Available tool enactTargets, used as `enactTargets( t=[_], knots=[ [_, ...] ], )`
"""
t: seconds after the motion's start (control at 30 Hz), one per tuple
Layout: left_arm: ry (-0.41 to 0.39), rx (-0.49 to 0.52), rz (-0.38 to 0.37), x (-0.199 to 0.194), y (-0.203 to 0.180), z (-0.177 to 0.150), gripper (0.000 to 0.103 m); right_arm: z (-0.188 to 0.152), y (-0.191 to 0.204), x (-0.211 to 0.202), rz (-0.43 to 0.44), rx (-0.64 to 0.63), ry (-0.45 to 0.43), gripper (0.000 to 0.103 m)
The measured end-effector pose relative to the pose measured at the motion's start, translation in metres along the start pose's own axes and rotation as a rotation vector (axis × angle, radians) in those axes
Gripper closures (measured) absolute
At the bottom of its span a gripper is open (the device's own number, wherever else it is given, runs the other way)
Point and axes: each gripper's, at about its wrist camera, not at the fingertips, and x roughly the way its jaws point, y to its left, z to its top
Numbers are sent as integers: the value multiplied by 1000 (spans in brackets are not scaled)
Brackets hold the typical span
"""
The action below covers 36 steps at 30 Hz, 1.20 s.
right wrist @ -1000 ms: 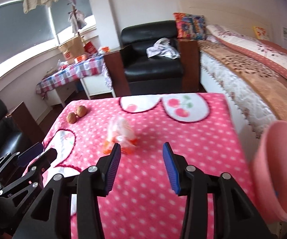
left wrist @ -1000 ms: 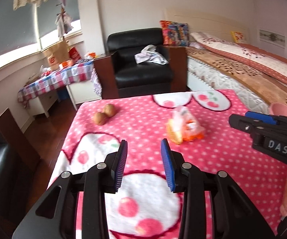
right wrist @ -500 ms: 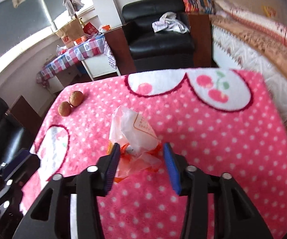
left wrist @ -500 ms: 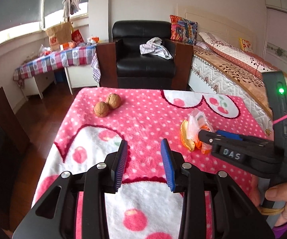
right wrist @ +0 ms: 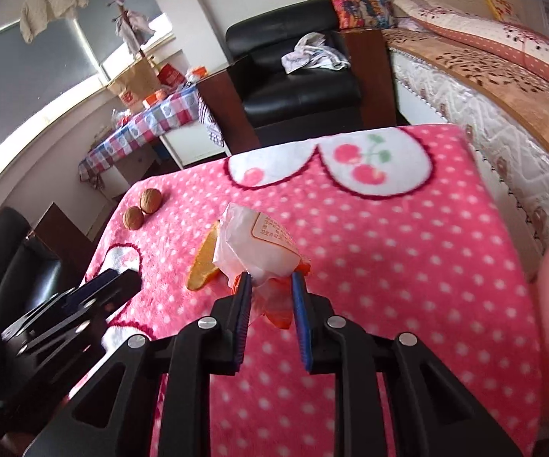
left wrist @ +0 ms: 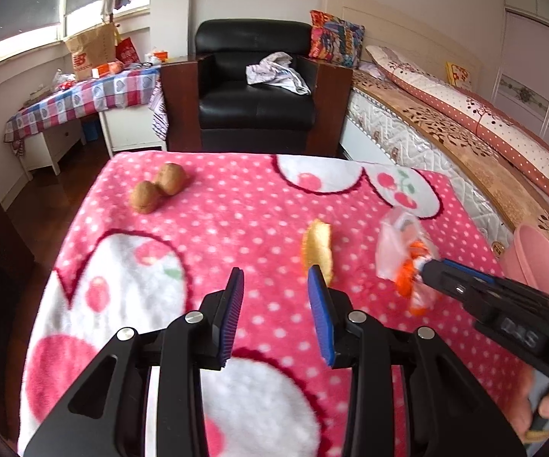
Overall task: Collect trash
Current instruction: 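Grasp the clear plastic bag with the right tool while the left tool grasps the orange peel, then carry both items over the pink basin and open both tools to drop them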
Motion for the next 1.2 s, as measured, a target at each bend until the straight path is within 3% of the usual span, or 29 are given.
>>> enactTargets(
  t=[0.17,0.43,0.5,0.57,0.63,1.2],
  knots=[
    [27,8,0,22,-15,8,68,-5,-19,-22,-18,17,-19,83],
    [130,0,71,60,-30,7,68,-13,-38,-44,-41,25,-37,83],
    [122,25,90,61,-37,4,72,-16,-41,-49,-49,26,-39,83],
    [117,54,99,60,-44,2,88,-20,-44,-54,-53,33,-42,83],
    [98,72,119,55,-49,0,97,-24,-48,-61,-60,38,-46,82],
    [-95,153,108,-28,-96,-11,98,-45,-47,-112,-80,25,-120,82]
  ],
)
